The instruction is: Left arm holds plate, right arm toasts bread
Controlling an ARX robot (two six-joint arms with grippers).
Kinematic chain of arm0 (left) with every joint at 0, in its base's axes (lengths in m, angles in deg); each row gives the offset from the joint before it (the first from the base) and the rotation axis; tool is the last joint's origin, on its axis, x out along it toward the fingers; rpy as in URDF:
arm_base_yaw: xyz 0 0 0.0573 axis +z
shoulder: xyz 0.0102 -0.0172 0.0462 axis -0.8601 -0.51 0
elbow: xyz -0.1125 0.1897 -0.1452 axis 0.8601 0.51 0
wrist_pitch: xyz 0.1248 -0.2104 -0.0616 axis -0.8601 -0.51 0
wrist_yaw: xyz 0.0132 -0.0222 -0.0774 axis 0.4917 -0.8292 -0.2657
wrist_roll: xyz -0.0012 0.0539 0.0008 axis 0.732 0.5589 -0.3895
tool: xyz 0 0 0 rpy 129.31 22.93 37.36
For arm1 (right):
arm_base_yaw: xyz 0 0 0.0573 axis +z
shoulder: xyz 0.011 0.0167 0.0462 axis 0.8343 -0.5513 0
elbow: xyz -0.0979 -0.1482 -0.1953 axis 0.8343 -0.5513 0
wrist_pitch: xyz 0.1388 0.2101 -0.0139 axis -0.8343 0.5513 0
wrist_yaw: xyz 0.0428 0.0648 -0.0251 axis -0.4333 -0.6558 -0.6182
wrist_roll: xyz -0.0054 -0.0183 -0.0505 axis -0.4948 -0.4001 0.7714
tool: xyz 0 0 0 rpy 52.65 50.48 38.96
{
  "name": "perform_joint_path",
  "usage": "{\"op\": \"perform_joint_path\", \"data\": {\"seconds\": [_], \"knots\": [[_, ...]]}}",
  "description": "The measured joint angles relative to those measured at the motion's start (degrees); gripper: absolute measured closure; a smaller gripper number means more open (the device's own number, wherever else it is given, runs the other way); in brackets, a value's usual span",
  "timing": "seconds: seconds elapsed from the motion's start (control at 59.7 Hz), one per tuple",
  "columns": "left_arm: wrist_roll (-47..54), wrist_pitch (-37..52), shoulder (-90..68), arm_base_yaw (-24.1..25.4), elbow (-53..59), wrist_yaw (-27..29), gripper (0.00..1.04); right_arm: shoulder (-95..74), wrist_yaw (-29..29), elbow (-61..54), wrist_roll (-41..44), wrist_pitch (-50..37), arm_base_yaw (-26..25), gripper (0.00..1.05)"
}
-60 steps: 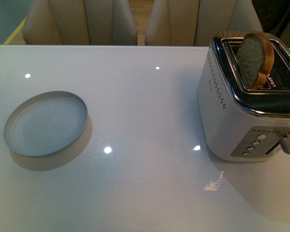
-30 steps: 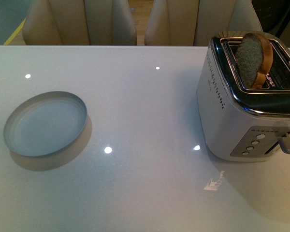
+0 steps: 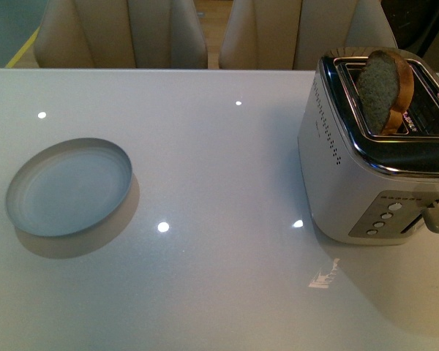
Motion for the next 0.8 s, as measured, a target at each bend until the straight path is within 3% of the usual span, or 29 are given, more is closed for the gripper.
{"op": "perform_joint_path", "data": {"seconds": [0.804], "knots": [[0.02,-19.3,20.15,0.0,0.0,0.0,1.02,0.0,0.02,0.0,-0.02,0.0,0.0,0.09]]}}
